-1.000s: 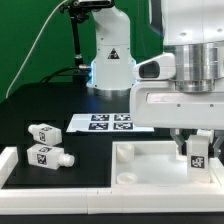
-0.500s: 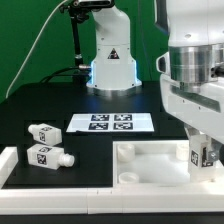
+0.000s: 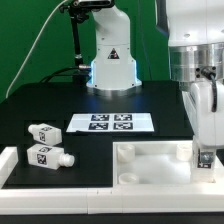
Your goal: Assemble one leg
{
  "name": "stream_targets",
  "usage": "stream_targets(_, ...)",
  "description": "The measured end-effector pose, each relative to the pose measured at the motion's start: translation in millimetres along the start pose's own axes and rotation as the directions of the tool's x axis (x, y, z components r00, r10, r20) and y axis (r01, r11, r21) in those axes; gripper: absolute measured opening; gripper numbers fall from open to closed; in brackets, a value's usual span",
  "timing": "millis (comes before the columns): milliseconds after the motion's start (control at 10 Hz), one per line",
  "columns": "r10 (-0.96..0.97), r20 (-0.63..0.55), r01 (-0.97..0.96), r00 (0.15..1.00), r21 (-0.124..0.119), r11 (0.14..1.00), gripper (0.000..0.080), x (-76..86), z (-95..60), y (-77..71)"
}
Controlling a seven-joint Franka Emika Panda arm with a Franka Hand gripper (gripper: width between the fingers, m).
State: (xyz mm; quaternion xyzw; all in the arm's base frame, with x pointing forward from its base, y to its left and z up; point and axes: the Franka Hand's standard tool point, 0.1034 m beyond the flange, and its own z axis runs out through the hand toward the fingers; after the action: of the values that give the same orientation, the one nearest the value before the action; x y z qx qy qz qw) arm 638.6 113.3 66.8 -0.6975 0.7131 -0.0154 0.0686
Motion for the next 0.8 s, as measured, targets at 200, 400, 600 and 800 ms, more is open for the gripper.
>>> stream_targets(200, -0.410, 0.009, 0.410, 0.912, -0.015, 0.912, 0.0547, 2.2, -2.9, -2.8)
stream_targets(400, -0.620, 0.018, 0.620, 0.784, -0.009, 0.784, 0.0628, 4.6, -2.8, -3.6)
stream_targets(600, -0.716, 0.016, 0.716, 0.698, -0.009, 0.698, 0.0646, 5.5, -2.9, -3.8)
stream_targets(800, -0.799, 0.014, 0.799, 0.602, -0.010, 0.601, 0.0649, 5.7, -3.1, -3.9)
